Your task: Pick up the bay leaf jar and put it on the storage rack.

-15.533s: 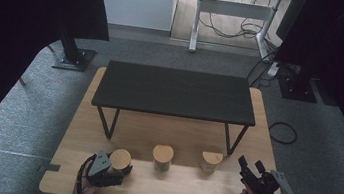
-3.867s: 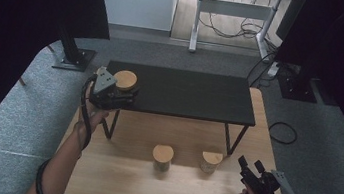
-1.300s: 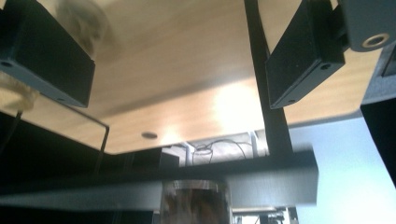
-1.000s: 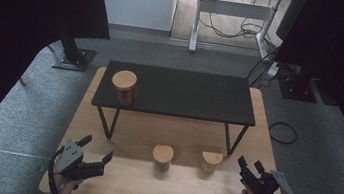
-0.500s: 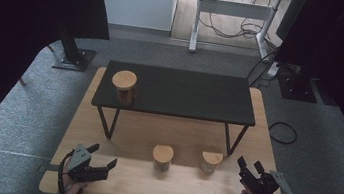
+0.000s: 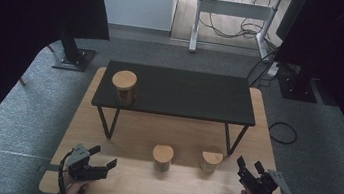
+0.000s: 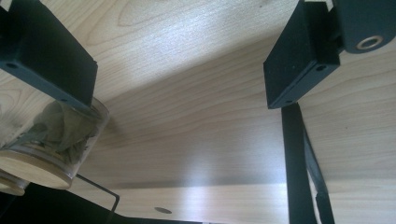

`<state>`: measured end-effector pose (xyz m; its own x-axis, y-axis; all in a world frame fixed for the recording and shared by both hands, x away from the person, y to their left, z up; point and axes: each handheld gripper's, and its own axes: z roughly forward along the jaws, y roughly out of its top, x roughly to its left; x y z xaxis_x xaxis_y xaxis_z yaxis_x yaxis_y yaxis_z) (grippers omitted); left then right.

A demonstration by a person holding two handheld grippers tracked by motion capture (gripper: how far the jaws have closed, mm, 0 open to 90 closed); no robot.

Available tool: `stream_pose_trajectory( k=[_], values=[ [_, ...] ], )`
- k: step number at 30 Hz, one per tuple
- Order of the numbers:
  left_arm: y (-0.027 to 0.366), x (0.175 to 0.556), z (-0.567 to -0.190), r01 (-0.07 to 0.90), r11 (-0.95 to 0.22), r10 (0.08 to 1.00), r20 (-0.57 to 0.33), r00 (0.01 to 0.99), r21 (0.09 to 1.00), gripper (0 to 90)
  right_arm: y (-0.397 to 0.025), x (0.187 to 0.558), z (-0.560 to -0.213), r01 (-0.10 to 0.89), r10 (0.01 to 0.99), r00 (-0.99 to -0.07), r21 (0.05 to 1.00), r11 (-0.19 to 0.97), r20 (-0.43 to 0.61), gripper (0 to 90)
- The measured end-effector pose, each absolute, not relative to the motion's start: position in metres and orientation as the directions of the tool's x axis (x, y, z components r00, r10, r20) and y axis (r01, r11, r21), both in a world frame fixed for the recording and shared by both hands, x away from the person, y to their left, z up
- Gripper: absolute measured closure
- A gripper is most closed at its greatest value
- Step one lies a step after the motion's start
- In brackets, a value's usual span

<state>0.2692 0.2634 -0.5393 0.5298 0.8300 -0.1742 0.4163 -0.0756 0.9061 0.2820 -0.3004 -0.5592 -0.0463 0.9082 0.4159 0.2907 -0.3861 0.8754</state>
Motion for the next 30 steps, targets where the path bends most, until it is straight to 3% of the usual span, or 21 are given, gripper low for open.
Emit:
stream_pose_trajectory(
  k=[7,16,30],
  values=[
    [0.269,0.273,-0.543,0.446,-0.021,0.822,-0.239,0.517,0.895,9.6,-0.300,0.278,-0.558,0.315,0.916,-0.064,0.879,-0.359,0.397,18.7],
    [0.266,0.276,-0.546,0.458,-0.032,0.817,-0.240,0.524,0.888,10.1,-0.296,0.256,-0.543,0.287,0.900,-0.109,0.880,-0.377,0.421,18.1],
    [0.270,0.279,-0.549,0.478,-0.030,0.826,-0.248,0.507,0.878,10.8,-0.257,0.213,-0.514,0.212,0.903,-0.261,0.933,-0.290,0.340,15.6]
  ],
)
